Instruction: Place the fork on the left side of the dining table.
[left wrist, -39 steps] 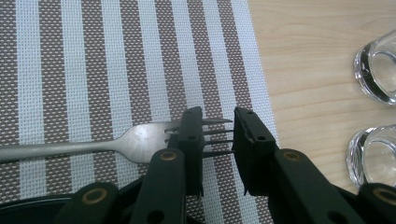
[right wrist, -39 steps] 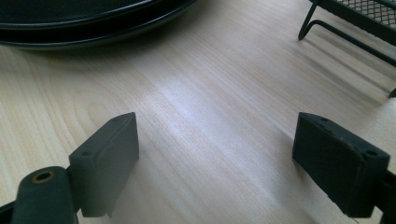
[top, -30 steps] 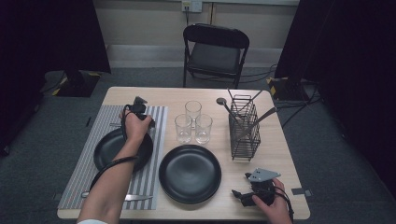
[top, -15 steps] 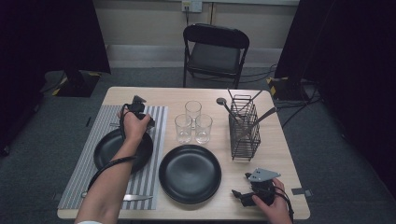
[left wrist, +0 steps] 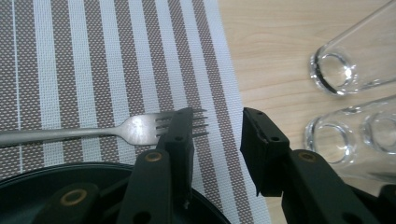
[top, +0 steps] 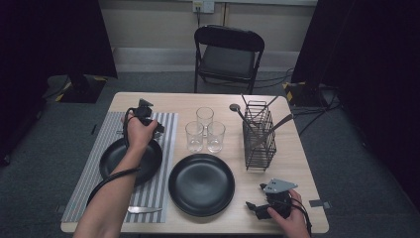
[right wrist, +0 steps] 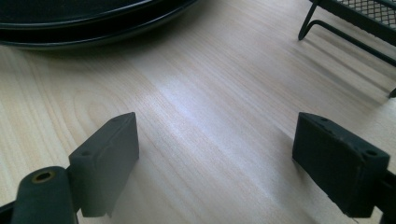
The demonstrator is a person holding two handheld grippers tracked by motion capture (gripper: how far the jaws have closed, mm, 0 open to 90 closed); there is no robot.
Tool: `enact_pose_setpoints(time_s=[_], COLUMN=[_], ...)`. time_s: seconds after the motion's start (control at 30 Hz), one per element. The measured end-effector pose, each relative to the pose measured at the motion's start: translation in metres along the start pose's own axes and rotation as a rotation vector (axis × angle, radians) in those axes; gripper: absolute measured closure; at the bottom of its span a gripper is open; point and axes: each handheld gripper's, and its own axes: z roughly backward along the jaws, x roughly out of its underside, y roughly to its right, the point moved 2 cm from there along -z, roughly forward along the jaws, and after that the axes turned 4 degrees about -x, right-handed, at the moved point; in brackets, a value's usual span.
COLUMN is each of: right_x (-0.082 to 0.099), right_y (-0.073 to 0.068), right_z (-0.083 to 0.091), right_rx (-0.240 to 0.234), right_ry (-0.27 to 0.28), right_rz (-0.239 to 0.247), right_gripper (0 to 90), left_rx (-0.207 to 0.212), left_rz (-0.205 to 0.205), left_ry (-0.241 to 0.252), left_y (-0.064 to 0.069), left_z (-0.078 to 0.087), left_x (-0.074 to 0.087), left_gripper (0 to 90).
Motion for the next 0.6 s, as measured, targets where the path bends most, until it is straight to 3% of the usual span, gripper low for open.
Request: enact_pose_setpoints(time_s=[0.6], right_x=[0.000], right_y=[0.000], right_z=[0.000], right_rx=[0.000], right_ry=[-0.001], right_rz=[0.001], right_gripper=[13.7], left_rx=[0.030], left_rz=[-0.026], left_ry=[0.013], left_y=[0.006], left_z=[0.027], left_x=[0.003], left_gripper=[59.2])
